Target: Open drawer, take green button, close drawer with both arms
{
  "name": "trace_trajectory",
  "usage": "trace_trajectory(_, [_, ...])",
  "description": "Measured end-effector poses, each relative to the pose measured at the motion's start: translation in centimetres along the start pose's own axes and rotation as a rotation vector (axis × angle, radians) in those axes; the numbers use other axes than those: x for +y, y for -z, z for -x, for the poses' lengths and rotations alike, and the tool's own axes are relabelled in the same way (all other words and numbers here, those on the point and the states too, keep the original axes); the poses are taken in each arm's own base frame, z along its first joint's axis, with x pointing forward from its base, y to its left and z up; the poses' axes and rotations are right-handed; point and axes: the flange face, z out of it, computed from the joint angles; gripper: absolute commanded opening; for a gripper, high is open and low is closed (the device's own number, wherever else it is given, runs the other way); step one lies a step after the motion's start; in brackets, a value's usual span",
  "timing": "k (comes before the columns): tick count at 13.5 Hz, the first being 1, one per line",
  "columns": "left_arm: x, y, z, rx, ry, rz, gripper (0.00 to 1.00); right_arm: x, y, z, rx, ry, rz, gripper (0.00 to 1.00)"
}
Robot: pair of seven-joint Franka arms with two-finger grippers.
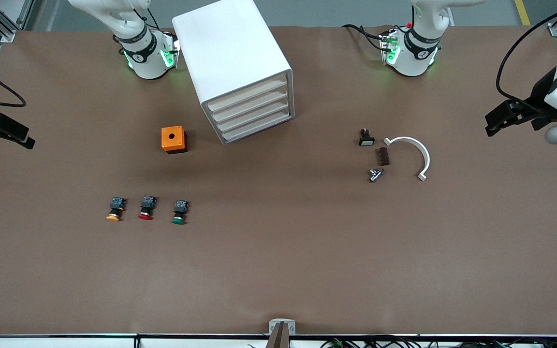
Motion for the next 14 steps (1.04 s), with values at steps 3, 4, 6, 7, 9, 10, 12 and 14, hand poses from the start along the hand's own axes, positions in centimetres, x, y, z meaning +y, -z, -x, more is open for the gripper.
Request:
trace_trajectory(3, [-1.3,-1.4,0.0,-0.039,-0.012,0.002,1.0,0.0,0.1,0.0,0.005,-0.008,0.001,1.0])
trace_trajectory(4, [-1.8,-1.7,0.3,-0.048,-0.011,0.0,1.0,0.0,0.2,-0.1,0.009,-0.009,0.001,1.0])
trace_trajectory(6, [-2.2,-1.7,0.9,-0.05,-0.008,-0.004,1.0,0.0,0.0,-0.2,0.022,-0.01,0.0,1.0])
trace_trajectory(7, [-2.1,-1.5,1.2,-0.046,-0.009,-0.005,1.0,0.0,-0.3,-0.1,0.021,-0.01,0.0,1.0])
trace_trajectory(9, [-2.0,-1.4,2.0,-0.028,-0.011,-0.006,1.0,0.1,-0.5,0.1,0.016,-0.011,0.0,1.0])
trace_trajectory(10, [-1.8,-1.4,2.4,-0.016,-0.014,-0.007,1.0,0.1,-0.5,0.2,0.015,-0.011,0.0,1.0])
trace_trajectory(12, [-1.7,-1.4,3.2,-0.002,-0.015,-0.009,1.0,0.1,-0.5,0.2,0.015,-0.011,0.0,1.0])
trace_trajectory(14, [-1.9,-1.2,3.2,0.008,-0.012,-0.007,1.0,0.1,-0.5,0.3,0.014,-0.011,0.0,1.0])
